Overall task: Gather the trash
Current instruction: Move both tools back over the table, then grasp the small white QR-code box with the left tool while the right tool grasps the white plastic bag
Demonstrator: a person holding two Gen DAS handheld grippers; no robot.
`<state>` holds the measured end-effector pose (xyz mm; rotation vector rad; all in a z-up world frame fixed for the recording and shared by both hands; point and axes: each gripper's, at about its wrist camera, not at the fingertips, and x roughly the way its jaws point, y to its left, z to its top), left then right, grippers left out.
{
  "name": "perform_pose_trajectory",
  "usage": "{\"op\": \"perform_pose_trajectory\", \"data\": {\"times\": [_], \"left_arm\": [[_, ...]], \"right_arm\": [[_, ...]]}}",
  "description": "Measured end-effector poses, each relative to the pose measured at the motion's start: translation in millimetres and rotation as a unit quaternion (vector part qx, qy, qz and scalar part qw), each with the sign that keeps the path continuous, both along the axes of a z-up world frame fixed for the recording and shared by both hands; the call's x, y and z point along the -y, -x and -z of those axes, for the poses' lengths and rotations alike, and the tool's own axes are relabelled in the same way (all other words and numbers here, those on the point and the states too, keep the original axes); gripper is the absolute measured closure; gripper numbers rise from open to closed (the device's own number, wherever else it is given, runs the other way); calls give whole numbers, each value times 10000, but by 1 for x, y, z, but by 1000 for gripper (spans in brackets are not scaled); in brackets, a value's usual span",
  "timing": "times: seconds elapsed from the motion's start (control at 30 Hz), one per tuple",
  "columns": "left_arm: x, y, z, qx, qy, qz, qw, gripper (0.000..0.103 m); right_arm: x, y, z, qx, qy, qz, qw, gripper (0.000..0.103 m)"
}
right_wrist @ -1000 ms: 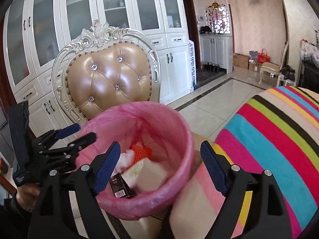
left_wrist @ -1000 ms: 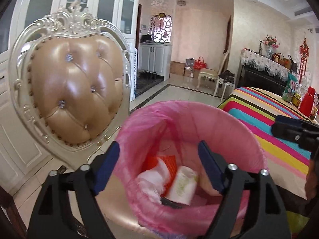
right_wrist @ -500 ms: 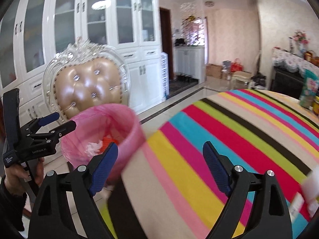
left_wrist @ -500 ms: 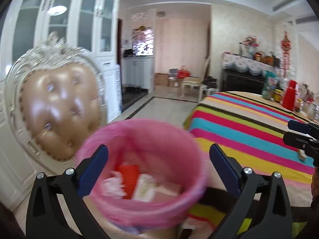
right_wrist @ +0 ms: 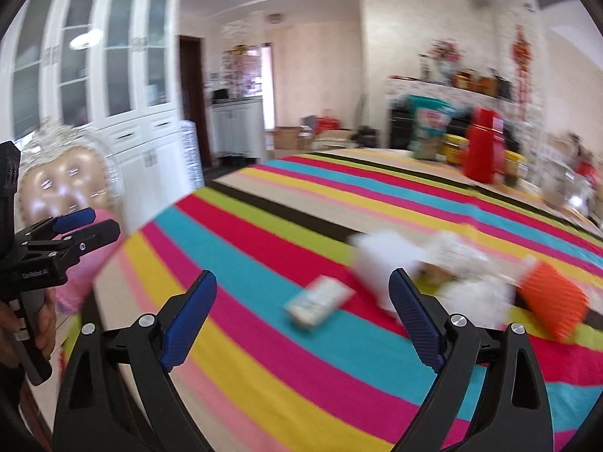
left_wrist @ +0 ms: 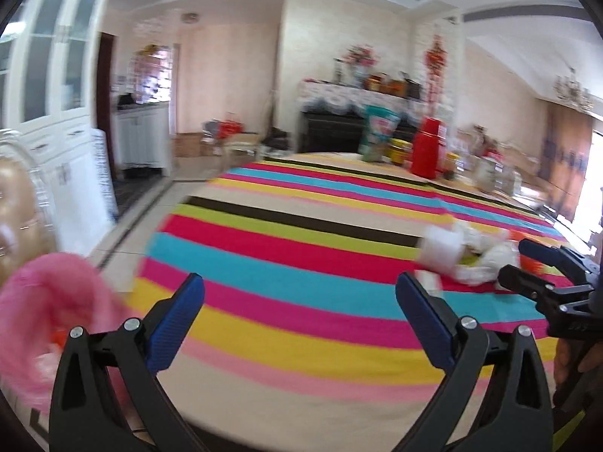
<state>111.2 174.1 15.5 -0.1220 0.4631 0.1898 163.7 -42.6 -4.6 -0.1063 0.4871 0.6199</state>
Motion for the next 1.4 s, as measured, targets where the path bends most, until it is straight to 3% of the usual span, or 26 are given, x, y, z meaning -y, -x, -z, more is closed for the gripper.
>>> {"op": "perform_pose_trajectory", "data": {"times": [0.27,0.37,0.63,0.77,0.9,1.07,1.2,1.4], "left_arm": [[87,-75,17,-283,128,756,9967,5],[113,-103,30,-588,47,897,9942,5],[129,-151,60,-1366,-49,1011,9854,5],[129,-169,74,-1703,-54,979,9805,8],[123,-184,92,-2167,84,978,9713,22],[120,-189,100,-2268,-75,990,9689,35],[115,-188,97,-2175,-57,1127,9695,70],[107,-187,96,-2065,232,1322,9692,71]], "right_arm": [[102,-36,10,-106,0,1054,9944,15],[123,-50,13,-176,59,1293,9914,15],[158,-88,30,-549,15,1678,9843,15],[152,-103,43,-898,-124,1485,9847,15],[125,-107,48,-956,91,1140,9888,15],[98,-119,56,-1177,414,939,9877,15],[85,-128,66,-1376,634,876,9846,15],[79,-129,74,-1529,544,809,9834,15]]}}
